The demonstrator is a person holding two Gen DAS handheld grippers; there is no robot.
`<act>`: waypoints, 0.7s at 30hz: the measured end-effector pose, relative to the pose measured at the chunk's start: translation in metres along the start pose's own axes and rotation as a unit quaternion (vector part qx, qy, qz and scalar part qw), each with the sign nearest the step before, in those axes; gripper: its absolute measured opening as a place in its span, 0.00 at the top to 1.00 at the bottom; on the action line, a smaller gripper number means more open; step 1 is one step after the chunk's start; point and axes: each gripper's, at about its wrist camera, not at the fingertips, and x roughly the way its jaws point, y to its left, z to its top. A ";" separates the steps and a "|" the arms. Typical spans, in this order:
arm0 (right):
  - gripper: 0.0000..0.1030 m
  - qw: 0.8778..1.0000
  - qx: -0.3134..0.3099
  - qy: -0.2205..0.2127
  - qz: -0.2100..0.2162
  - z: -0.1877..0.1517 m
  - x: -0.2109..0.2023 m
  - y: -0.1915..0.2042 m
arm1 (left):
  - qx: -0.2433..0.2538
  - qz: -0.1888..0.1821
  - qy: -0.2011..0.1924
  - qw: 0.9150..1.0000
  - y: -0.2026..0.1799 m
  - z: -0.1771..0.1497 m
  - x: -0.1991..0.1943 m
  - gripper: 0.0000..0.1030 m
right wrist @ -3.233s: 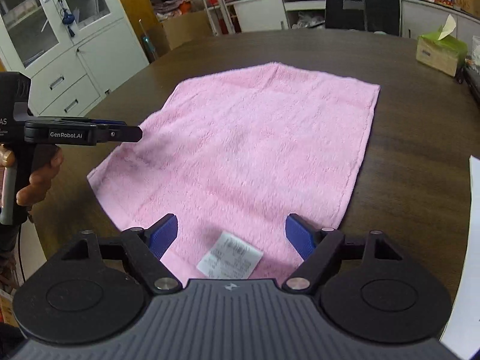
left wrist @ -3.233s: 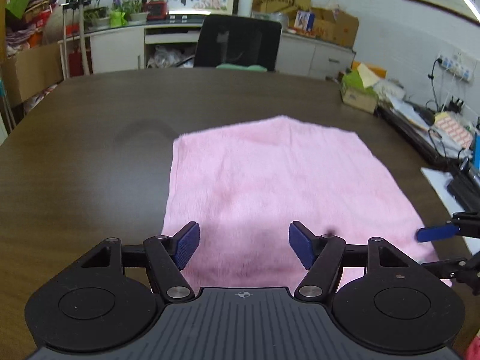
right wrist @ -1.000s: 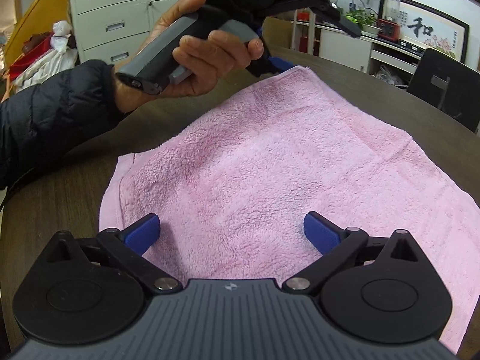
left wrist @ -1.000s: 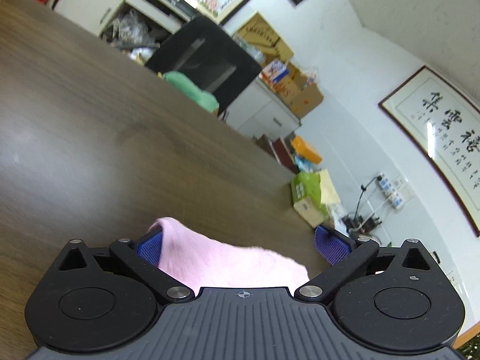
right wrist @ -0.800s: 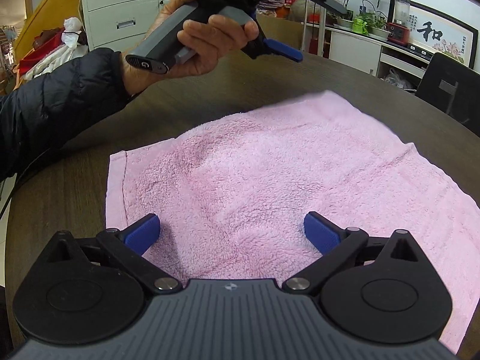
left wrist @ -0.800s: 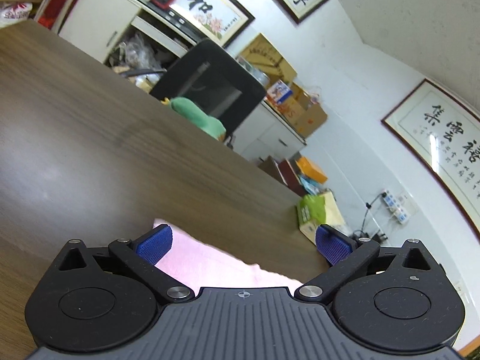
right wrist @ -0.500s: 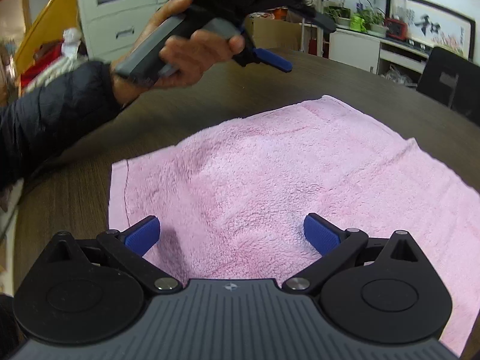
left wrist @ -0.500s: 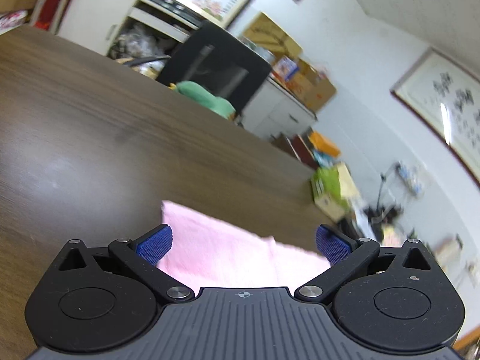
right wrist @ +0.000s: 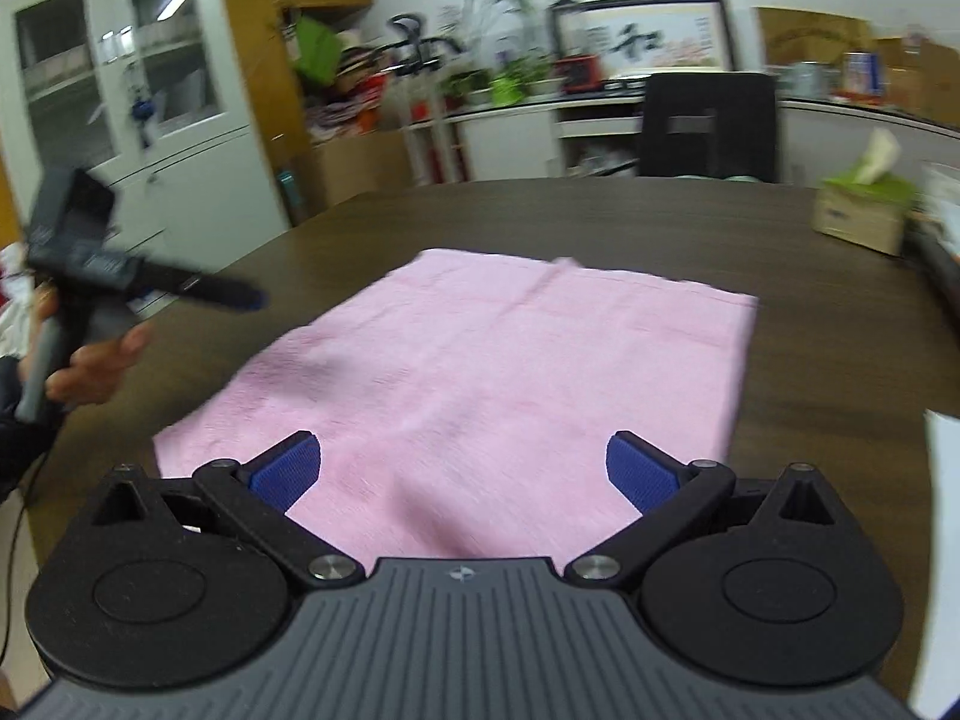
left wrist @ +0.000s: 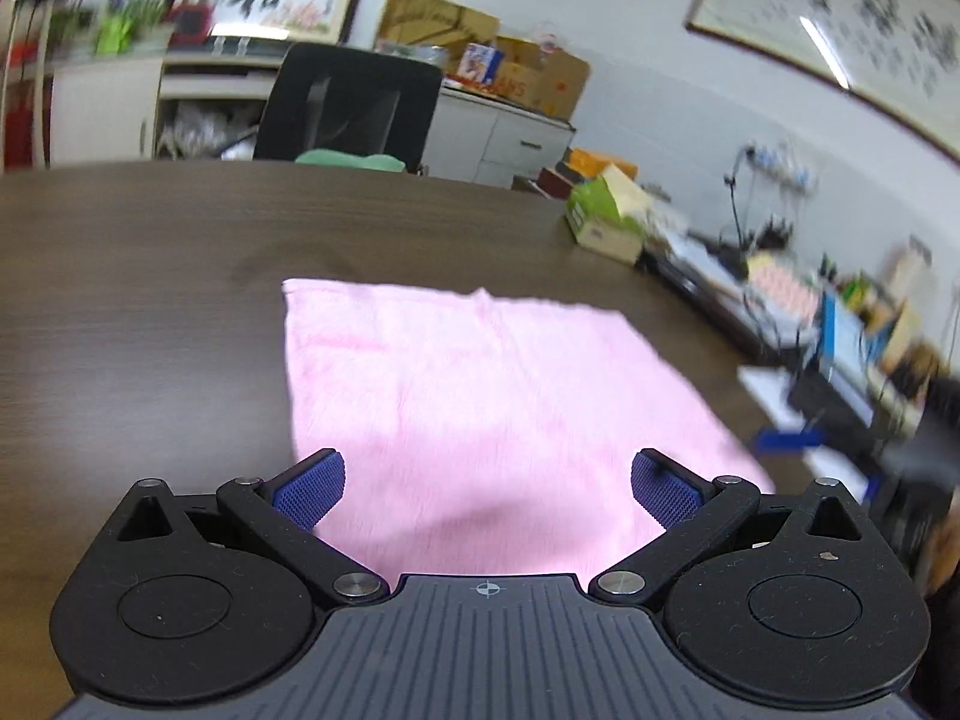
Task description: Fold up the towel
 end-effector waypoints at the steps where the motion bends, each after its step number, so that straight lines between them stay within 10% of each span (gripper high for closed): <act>1: 0.00 1.000 0.008 -0.008 -0.008 -0.006 -0.010 -0.001 | 0.010 0.004 0.000 1.000 -0.005 -0.007 -0.006 0.00; 12: 0.03 0.998 -0.018 0.000 -0.061 -0.063 -0.043 0.024 | 0.084 0.063 -0.015 0.994 -0.048 -0.065 -0.034 0.00; 21: 0.24 0.998 0.016 0.019 -0.052 -0.072 -0.040 0.020 | 0.087 0.068 0.001 0.994 -0.054 -0.077 -0.032 0.00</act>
